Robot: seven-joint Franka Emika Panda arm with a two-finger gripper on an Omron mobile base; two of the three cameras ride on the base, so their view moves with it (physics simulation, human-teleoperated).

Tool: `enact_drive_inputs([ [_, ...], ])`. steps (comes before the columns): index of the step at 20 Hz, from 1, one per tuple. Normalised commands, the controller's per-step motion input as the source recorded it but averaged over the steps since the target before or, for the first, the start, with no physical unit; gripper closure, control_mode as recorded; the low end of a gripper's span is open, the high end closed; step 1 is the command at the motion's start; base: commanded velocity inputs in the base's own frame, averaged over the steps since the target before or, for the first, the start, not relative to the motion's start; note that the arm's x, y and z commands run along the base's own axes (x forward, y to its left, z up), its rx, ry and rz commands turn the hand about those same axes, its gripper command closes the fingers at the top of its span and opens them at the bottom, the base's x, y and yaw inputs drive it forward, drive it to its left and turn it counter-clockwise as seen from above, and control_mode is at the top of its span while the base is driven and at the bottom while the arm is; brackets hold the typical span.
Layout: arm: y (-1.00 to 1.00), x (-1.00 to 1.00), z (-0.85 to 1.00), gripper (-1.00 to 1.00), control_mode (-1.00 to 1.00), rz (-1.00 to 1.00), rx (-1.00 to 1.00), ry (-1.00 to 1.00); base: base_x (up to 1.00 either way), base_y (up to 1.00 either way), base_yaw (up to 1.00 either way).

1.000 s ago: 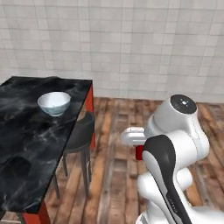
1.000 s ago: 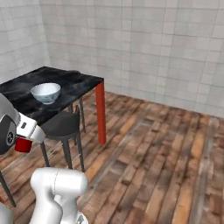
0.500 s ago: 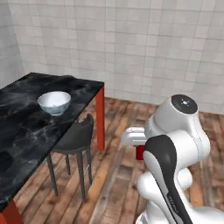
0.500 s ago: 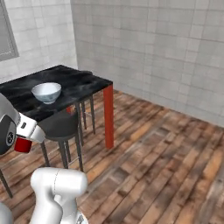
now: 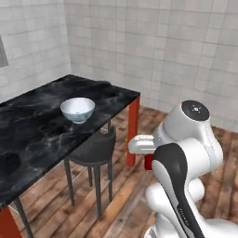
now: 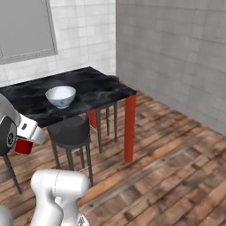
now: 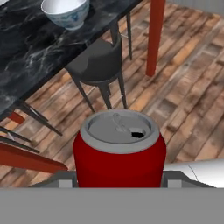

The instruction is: Open the fridge, grab two sodas, and place both sodas inside the bowl with ice on the dining counter.

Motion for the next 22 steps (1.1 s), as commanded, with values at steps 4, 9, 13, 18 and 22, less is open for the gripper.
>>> enact_drive_inputs([
  [4, 0.0, 0.0, 0.0, 1.0, 1.0, 0.0, 0.0, 0.0, 0.42, -0.49, 0.48],
  [9, 0.0, 0.0, 0.0, 1.0, 1.0, 0.0, 0.0, 0.0, 0.41, -0.49, 0.48],
  [13, 0.0, 0.0, 0.0, 1.0, 1.0, 0.0, 0.0, 0.0, 0.41, -0.52, 0.47],
  [18, 0.0, 0.0, 0.0, 1.0, 1.0, 0.0, 0.0, 0.0, 0.42, -0.63, 0.43],
  [22, 0.0, 0.0, 0.0, 1.0, 1.0, 0.0, 0.0, 0.0, 0.54, -0.7, 0.37],
])
